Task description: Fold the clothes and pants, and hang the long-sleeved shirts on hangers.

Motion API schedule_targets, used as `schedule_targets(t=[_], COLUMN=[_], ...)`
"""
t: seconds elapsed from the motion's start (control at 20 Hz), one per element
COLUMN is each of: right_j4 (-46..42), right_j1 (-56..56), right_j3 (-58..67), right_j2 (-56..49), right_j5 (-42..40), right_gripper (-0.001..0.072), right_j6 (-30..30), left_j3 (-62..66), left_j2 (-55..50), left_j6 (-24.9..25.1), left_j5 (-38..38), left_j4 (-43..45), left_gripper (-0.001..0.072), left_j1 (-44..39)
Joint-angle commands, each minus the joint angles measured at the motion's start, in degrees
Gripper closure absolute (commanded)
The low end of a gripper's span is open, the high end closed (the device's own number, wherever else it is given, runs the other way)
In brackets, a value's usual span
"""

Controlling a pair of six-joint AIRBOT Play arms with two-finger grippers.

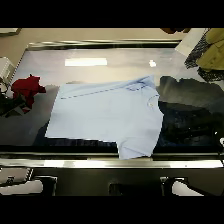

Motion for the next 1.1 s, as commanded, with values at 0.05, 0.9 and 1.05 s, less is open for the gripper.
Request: schedule_targets(t=[0.05, 0.9, 1.05], right_j4=[1.9, 6.0, 5.9], right_j1=[-0.1, 7.9, 7.9], right_j3=[-6.9, -10.6, -10.6], right_j2=[0.6, 0.5, 0.5], right_j5=[3.5, 11.5, 10.0], right_gripper=[0.0356, 0.0682, 0.0682], right_j6=[-3.1, -4.0, -4.0], left_j3=[-0.6, -33.3, -40.0], left_j2=[0.2, 11.6, 11.4], left_j6=[0.0, 18.9, 24.3], left_j5=[0.1, 12.2, 15.0], left_j4=[0.1, -24.6, -28.9], left_gripper=[0.0134, 0.0132, 0.0131], left_j1=[0.2, 18.8, 20.9])
